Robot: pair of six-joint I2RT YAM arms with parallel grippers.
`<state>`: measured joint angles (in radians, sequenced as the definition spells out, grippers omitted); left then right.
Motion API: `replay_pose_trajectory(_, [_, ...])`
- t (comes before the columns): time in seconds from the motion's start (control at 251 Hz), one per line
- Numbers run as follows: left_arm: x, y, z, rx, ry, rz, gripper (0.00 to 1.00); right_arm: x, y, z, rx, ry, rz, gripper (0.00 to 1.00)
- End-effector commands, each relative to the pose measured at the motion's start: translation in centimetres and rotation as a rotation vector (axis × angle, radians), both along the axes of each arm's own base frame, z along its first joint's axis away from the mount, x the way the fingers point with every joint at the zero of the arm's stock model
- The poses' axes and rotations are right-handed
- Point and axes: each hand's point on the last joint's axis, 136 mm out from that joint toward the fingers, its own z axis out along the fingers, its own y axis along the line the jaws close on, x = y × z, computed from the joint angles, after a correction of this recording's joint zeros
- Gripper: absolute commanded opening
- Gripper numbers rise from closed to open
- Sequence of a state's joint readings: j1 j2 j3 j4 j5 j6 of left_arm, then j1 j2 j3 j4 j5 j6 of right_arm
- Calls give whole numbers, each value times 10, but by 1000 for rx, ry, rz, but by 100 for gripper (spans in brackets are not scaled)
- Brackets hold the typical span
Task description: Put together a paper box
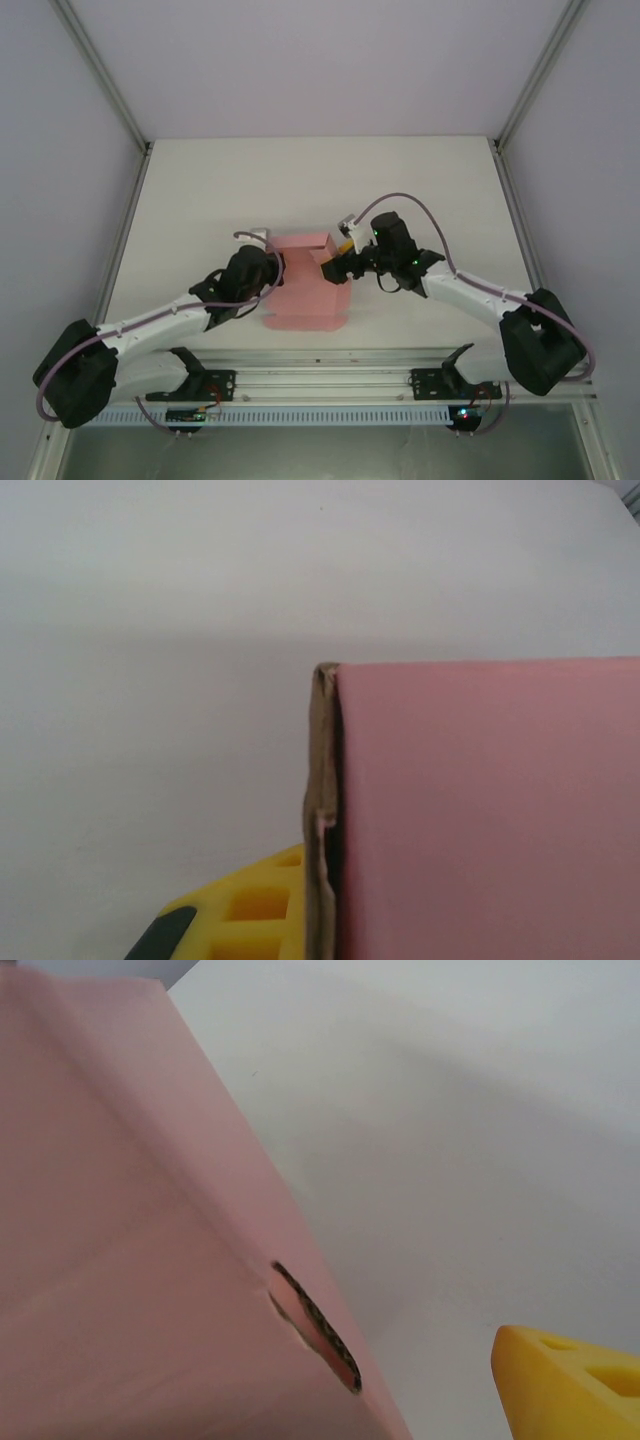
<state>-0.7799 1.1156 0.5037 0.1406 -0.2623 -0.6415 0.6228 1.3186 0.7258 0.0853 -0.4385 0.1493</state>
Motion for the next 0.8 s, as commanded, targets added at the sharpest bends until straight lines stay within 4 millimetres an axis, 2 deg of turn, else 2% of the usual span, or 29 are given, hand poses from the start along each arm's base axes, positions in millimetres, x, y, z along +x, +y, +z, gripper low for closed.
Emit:
replay_pose_trajectory(0.0, [8, 1, 26, -37, -37, 49, 0, 6, -12, 24, -1, -78, -70, 89])
replay_pose_trajectory(0.092, [8, 6, 26, -28, -38, 70, 0, -3, -19, 35, -40, -152, -46, 90])
replay_pose_trajectory(0.243, [8, 8, 27, -20, -35, 79, 0, -23, -31, 41, -107, -195, -1, 92])
replay_pose_trajectory(0.351, [7, 9, 25, -10, -29, 82, 0, -26, -40, 47, -117, -230, -27, 92])
replay_pose_trajectory(0.431, [7, 8, 25, -12, -28, 78, 0, -22, -47, 51, -123, -249, -76, 84])
replay_pose_trajectory(0.551, [7, 7, 23, -8, -23, 70, 0, -22, -46, 55, -140, -267, -53, 81])
replay_pose_trajectory(0.678, [6, 4, 17, -3, -5, 58, 0, -20, -32, 60, -136, -284, 25, 80])
replay_pose_trajectory(0.794, [6, -1, 17, -7, 2, 37, 0, -12, -20, 56, -146, -277, 56, 79])
